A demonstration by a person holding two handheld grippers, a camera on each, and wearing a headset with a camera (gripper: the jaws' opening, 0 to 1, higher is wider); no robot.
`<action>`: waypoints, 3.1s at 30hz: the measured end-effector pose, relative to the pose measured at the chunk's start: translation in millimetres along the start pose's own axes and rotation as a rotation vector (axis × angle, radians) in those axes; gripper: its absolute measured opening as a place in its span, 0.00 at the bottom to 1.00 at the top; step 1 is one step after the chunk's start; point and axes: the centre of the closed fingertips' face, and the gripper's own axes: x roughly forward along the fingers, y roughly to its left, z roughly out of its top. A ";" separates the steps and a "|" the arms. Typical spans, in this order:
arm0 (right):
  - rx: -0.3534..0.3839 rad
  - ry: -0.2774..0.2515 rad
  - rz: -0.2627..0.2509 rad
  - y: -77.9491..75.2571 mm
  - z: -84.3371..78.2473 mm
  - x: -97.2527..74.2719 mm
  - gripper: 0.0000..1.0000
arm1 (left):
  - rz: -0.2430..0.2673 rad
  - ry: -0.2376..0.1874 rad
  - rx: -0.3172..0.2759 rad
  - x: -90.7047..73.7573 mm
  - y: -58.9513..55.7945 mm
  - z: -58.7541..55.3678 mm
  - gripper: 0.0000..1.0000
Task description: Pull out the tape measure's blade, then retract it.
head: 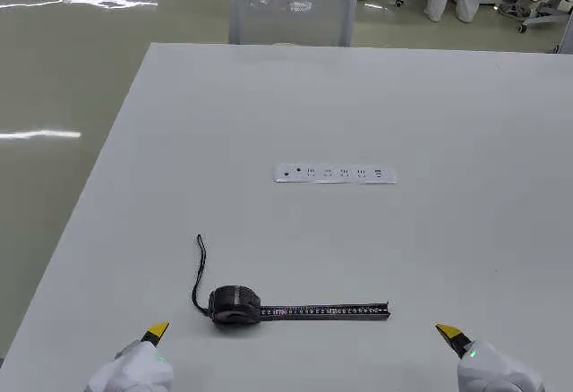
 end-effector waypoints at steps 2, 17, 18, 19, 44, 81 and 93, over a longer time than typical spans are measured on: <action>0.015 -0.010 -0.012 2.1 1.0 -0.5 0.94 | 0.021 -0.009 -0.018 -1.5 0.5 1.1 0.99; 0.057 -0.040 -0.047 23.1 1.8 2.7 0.94 | 0.135 -0.037 -0.083 -4.7 -1.4 1.9 0.99; 0.057 -0.042 -0.048 24.1 1.5 3.0 0.94 | 0.139 -0.034 -0.089 -5.0 -2.2 1.4 0.99; 0.059 -0.041 -0.050 25.3 1.5 3.0 0.94 | 0.142 -0.033 -0.093 -5.6 -3.5 1.5 0.99; 0.094 -0.053 -0.101 25.2 -2.7 -0.8 0.93 | 0.243 -0.039 -0.152 -7.2 -3.6 2.8 0.99; 0.037 -0.053 -0.040 15.9 -3.1 7.1 0.88 | 0.291 -0.017 -0.223 15.6 -5.9 7.4 0.92; -0.026 -0.057 0.017 -0.9 -3.4 16.7 0.81 | 0.351 -0.041 -0.292 31.0 -4.8 11.7 0.92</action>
